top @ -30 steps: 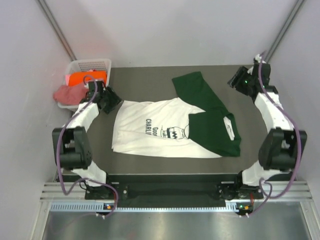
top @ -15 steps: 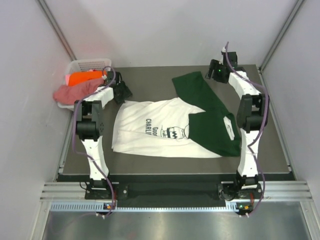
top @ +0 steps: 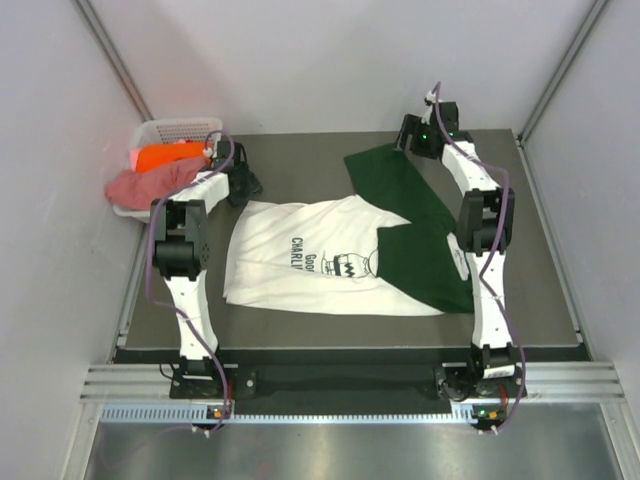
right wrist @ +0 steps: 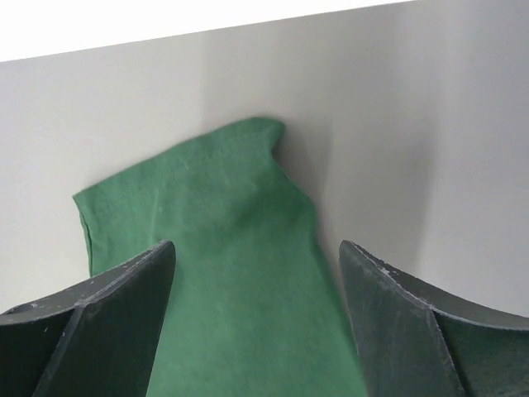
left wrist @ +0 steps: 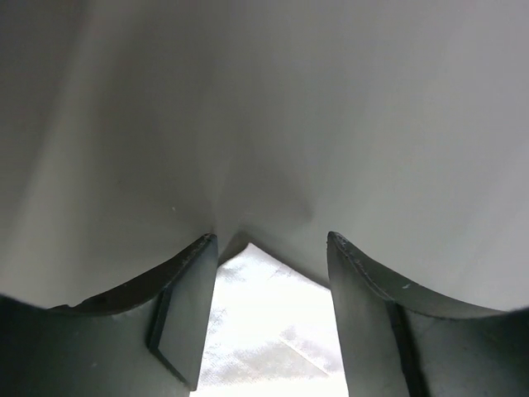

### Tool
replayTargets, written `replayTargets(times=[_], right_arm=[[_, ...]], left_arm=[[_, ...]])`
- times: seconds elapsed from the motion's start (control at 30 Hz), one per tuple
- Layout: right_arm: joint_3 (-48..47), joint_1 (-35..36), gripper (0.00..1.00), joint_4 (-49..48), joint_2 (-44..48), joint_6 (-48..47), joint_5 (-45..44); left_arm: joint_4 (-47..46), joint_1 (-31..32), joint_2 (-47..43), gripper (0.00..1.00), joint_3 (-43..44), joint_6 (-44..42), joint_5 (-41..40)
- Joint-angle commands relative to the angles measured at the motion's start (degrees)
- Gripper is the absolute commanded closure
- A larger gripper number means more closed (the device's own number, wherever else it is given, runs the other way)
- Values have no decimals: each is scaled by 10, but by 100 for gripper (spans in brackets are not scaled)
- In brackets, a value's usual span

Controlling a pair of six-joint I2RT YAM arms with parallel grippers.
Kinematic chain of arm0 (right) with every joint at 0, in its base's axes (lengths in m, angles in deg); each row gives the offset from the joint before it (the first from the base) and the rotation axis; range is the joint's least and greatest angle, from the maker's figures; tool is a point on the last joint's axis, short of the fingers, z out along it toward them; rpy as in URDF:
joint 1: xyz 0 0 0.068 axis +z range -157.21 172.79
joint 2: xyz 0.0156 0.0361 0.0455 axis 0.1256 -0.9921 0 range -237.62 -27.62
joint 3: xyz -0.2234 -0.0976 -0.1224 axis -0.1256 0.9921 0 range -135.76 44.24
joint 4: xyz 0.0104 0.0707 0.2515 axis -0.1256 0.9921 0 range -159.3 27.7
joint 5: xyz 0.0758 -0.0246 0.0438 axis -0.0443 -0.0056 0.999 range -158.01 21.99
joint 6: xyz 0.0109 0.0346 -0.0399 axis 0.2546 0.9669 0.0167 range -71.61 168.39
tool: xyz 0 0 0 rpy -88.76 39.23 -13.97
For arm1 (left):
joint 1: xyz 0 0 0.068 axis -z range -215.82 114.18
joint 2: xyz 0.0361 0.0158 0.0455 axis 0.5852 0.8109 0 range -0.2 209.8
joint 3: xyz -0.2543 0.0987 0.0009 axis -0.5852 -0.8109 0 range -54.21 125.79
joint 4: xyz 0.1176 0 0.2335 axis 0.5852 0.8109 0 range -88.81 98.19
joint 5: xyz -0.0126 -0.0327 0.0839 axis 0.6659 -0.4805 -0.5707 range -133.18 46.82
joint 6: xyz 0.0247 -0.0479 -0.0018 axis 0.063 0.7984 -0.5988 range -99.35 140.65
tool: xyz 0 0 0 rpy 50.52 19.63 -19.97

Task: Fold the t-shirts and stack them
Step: Fold the tshirt

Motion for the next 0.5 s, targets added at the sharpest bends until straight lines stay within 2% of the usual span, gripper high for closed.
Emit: replayTargets(times=[0.0, 0.17, 0.33, 0.47], right_arm=[[-41, 6, 20, -34, -27, 26, 24], [-64, 1, 23, -50, -65, 60, 36], [-74, 0, 30, -75, -87, 98, 69], [-74, 1, 43, -72, -98, 98, 78]], left_arm=[[21, -20, -1, 38, -13, -10, -39], [13, -25, 4, 36, -26, -10, -23], [10, -24, -4, 36, -36, -10, -14], [3, -40, -16, 36, -49, -13, -12]])
